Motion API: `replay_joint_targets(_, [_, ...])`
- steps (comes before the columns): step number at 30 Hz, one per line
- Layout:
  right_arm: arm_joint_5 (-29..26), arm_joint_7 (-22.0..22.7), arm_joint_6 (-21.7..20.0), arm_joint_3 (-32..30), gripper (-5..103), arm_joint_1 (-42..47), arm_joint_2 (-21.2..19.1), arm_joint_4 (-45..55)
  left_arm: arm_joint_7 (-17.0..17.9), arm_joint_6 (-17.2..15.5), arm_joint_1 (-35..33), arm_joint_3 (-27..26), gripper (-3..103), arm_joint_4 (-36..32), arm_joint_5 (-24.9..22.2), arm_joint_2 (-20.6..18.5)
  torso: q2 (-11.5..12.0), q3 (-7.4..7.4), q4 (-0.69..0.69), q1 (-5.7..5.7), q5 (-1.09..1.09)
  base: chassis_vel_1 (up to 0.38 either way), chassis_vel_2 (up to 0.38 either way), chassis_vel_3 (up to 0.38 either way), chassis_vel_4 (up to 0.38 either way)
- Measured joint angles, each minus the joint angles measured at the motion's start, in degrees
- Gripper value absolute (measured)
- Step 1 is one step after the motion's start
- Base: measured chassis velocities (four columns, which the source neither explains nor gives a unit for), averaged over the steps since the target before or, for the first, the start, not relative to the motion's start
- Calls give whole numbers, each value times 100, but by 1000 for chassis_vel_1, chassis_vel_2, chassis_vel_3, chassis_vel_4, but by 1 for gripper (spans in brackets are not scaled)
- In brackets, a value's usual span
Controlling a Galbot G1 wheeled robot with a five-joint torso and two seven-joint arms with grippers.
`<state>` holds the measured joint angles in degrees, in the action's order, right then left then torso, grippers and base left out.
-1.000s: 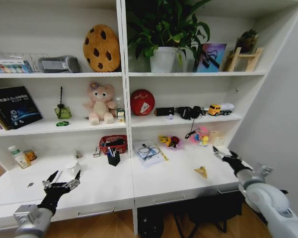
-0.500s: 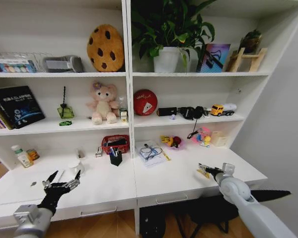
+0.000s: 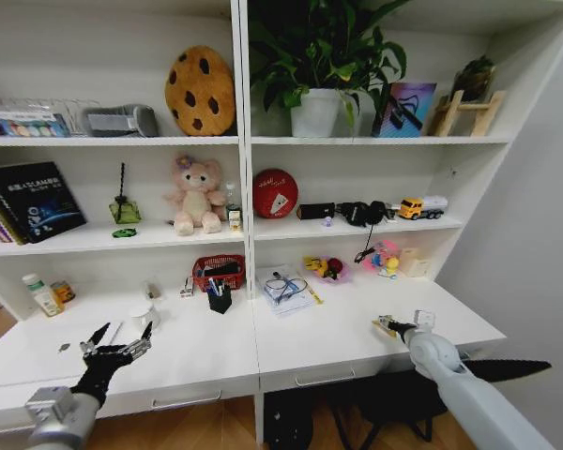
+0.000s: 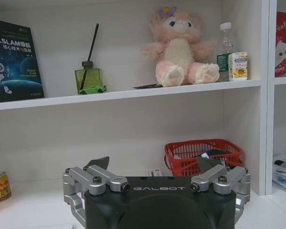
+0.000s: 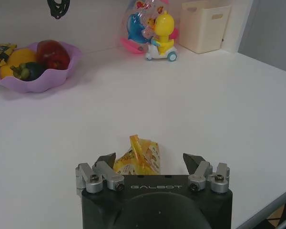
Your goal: Organize the objects on the table.
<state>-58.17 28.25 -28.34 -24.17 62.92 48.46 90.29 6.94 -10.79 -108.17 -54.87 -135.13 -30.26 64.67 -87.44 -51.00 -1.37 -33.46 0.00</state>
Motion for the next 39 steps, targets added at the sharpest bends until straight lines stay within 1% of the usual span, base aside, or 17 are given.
replay_joint_targets(1, [0,0,0,0,85,0,0,0,0,0,0,0,100,0,0,0,0,0,0,0,0,0,0,0,0])
replay_joint_targets(4, [-24,-29,37,105,68,-117,-4,-171,0,0,0,0,100,0,0,0,0,0,0,0,0,0,0,0,0])
replay_joint_targets(8, [-39,-41,45,149,57,-181,-10,-211,0,0,0,0,100,0,0,0,0,0,1,0,0,0,0,0,0])
replay_joint_targets(10, [-127,-32,40,191,45,-289,-10,-247,0,0,0,0,100,0,0,0,0,0,0,0,0,0,0,0,0])
replay_joint_targets(14, [-144,-7,43,274,35,-378,-7,-314,0,0,0,0,100,0,0,0,0,0,1,0,0,0,0,0,0])
replay_joint_targets(16, [-131,10,51,327,24,-426,4,-362,0,0,0,0,100,0,0,0,0,0,1,0,0,0,0,0,0])
replay_joint_targets(17, [-131,10,51,327,24,-426,4,-362,0,0,0,0,100,0,0,0,0,0,1,0,0,0,0,0,0])
replay_joint_targets(20, [-149,37,58,360,8,-424,30,-367,0,0,0,0,100,0,0,0,0,0,1,0,-1,0,0,0,0])
replay_joint_targets(23, [-141,26,75,364,1,-406,40,-367,0,0,0,0,100,0,0,0,-1,1,1,0,-2,0,0,0,0])
replay_joint_targets(27, [0,-36,122,370,0,-430,46,-409,0,0,0,0,100,0,0,0,-1,1,1,0,-1,0,0,0,0])
replay_joint_targets(29, [945,-449,501,371,0,-539,32,-578,0,0,0,0,100,0,0,0,0,-1,-1,0,6,0,0,0,0])
replay_joint_targets(30, [945,-449,501,371,0,-539,32,-578,0,0,0,0,100,0,0,0,0,-1,-1,0,6,0,0,0,0])
replay_joint_targets(32, [1700,-719,965,411,0,-703,-13,-665,0,0,0,0,100,0,0,0,-1,0,1,0,-2,0,0,0,0])
replay_joint_targets(35, [1950,-919,1165,468,0,-766,-38,-714,0,0,0,0,100,0,0,0,0,0,1,0,1,0,0,0,0])
replay_joint_targets(37, [2499,-1590,1888,739,0,-1012,-83,-947,0,0,0,0,100,0,0,0,-1,0,0,0,0,0,0,0,0])
replay_joint_targets(38, [2499,-1590,1888,739,0,-1012,-83,-947,0,0,0,0,100,0,0,0,-1,0,0,0,0,0,0,0,0])
replay_joint_targets(39, [2635,-2021,2167,822,0,-1148,-90,-1042,0,0,0,0,100,0,0,0,0,0,0,0,2,0,0,0,0])
